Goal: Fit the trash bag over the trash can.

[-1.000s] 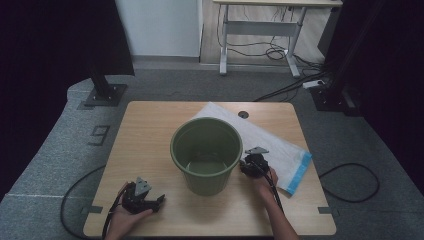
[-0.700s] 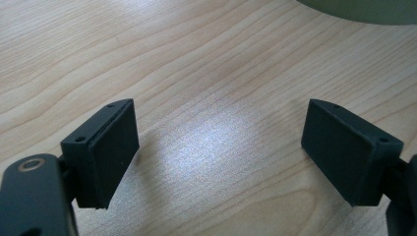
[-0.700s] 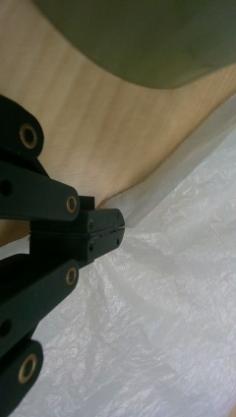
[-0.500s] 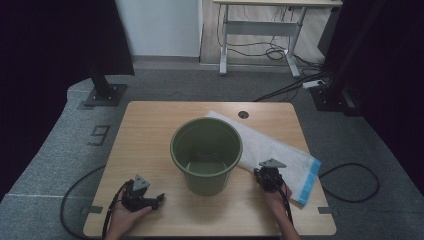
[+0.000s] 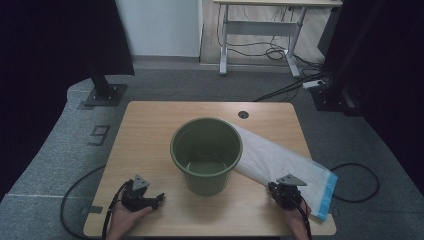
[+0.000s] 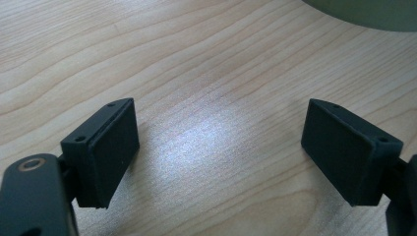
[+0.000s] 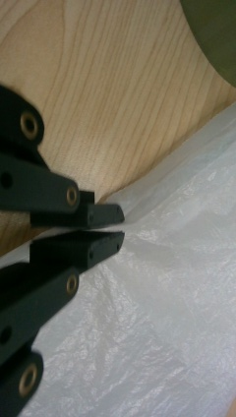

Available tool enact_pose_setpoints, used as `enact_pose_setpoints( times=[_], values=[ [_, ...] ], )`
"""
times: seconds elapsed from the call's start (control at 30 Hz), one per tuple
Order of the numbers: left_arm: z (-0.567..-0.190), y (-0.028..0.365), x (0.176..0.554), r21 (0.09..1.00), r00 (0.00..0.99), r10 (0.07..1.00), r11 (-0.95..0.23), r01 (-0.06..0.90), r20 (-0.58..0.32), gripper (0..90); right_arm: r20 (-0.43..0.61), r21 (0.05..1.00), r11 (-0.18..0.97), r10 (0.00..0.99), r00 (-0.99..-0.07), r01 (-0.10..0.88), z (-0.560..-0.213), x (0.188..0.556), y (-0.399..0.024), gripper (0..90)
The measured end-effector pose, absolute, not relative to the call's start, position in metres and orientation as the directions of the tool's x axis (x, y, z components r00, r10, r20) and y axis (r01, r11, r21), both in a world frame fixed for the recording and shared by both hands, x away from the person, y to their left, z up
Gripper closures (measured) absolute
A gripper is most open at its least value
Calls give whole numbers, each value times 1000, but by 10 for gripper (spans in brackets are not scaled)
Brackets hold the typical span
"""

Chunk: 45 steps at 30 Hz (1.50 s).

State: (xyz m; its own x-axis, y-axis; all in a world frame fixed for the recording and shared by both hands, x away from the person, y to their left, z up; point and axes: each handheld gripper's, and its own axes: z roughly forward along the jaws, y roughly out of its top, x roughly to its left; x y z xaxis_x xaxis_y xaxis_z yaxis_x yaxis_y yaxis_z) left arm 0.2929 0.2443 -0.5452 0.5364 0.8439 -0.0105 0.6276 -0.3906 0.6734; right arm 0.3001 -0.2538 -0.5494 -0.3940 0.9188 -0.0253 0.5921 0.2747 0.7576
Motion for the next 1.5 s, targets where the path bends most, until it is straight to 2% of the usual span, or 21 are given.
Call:
enact_pose_setpoints(
  times=[0.1, 0.27, 0.43, 0.63, 0.77, 0.93, 1.03, 1.13, 1.23, 1.33, 1.5],
  values=[
    [-545, 244, 293, 674, 536, 844, -390, 628, -11, 142, -97, 758, 343, 900, -424, 555, -547, 302, -244, 529],
    [-545, 244, 293, 673, 536, 844, -390, 628, -11, 141, -127, 799, 379, 865, -485, 468, -537, 318, -210, 369],
    [-545, 244, 293, 673, 536, 844, -390, 628, -11, 141, -120, 788, 399, 847, -519, 469, -542, 348, -179, 320],
    [-545, 244, 295, 673, 536, 844, -389, 629, -12, 139, -114, 773, 404, 847, -518, 489, -552, 364, -162, 316],
    [-545, 244, 296, 673, 535, 844, -389, 629, -12, 139, -104, 776, 391, 854, -511, 495, -552, 369, -158, 341],
    [-545, 244, 296, 673, 535, 845, -389, 629, -12, 139, -103, 778, 390, 853, -512, 493, -552, 370, -157, 472],
    [-545, 244, 296, 673, 534, 845, -388, 630, -12, 139, -89, 778, 388, 847, -524, 495, -552, 369, -159, 614],
    [-545, 244, 296, 673, 534, 846, -388, 630, -12, 139, -134, 777, 426, 832, -538, 464, -552, 367, -160, 763],
    [-545, 244, 296, 673, 534, 846, -388, 630, -12, 139, -117, 781, 405, 842, -526, 474, -552, 366, -166, 856],
    [-545, 244, 296, 673, 533, 846, -388, 630, -12, 139, -77, 813, 347, 861, -503, 468, -548, 364, -175, 886],
    [-545, 244, 296, 673, 533, 846, -387, 630, -12, 139, -78, 856, 301, 879, -471, 420, -528, 357, -190, 888]
  ],
)
